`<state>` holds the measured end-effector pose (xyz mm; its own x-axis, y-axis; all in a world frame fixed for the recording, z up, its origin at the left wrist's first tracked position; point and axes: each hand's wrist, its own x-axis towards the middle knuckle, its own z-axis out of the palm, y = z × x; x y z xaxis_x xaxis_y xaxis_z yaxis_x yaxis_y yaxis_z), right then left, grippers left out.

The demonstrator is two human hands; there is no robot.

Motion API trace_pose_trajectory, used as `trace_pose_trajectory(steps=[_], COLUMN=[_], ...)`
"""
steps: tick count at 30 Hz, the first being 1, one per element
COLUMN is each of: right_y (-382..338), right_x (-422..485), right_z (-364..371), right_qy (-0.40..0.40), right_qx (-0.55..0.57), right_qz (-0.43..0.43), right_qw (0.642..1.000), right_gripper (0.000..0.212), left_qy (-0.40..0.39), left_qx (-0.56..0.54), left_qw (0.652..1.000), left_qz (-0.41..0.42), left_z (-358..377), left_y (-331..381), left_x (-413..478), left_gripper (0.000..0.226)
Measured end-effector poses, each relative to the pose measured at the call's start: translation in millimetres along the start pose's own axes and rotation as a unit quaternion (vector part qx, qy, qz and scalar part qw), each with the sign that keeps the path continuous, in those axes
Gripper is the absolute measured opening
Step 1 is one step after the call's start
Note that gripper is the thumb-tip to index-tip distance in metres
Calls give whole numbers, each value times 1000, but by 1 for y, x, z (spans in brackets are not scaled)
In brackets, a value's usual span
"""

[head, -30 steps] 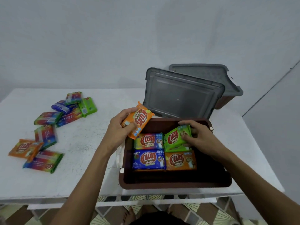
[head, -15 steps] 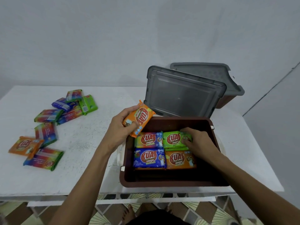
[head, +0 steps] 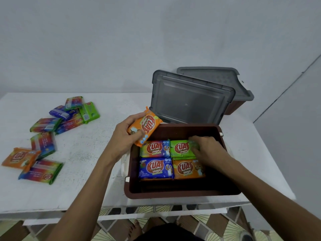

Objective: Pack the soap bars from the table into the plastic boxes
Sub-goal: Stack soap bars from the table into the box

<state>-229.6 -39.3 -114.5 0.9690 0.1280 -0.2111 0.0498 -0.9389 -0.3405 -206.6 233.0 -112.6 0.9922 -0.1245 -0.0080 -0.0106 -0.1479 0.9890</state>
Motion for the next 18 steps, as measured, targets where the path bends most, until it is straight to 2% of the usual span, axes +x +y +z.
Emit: trace_pose_trajectory(steps=[3,8,10,14,18], right_y=[-16,-47,-57,-66,-61], right_x=[5,21,27,34,31], right_z=[-16,-28,-26,-26,-31], right_qy=[76,79,59,-40,-100], right_qx=[18,185,235,352,396], right_qz=[-45,-111,-125,-133,-113], right_qw=[996,973,962,926,906], right_gripper=[35,33,37,47,33], left_qy=[-11,-56,-77,-106,-81], left_qx=[-1,3,-4,-11,12], left_qw=[1000,998,997,994,997], left_qz=[-2,-2,-13,-24,-5], left_z=[0,-3,-2,2,-1], left_y=[3,11,14,19,19], left_x=[0,-3,-4,-6,-4], left_gripper=[45,45,49,50,44])
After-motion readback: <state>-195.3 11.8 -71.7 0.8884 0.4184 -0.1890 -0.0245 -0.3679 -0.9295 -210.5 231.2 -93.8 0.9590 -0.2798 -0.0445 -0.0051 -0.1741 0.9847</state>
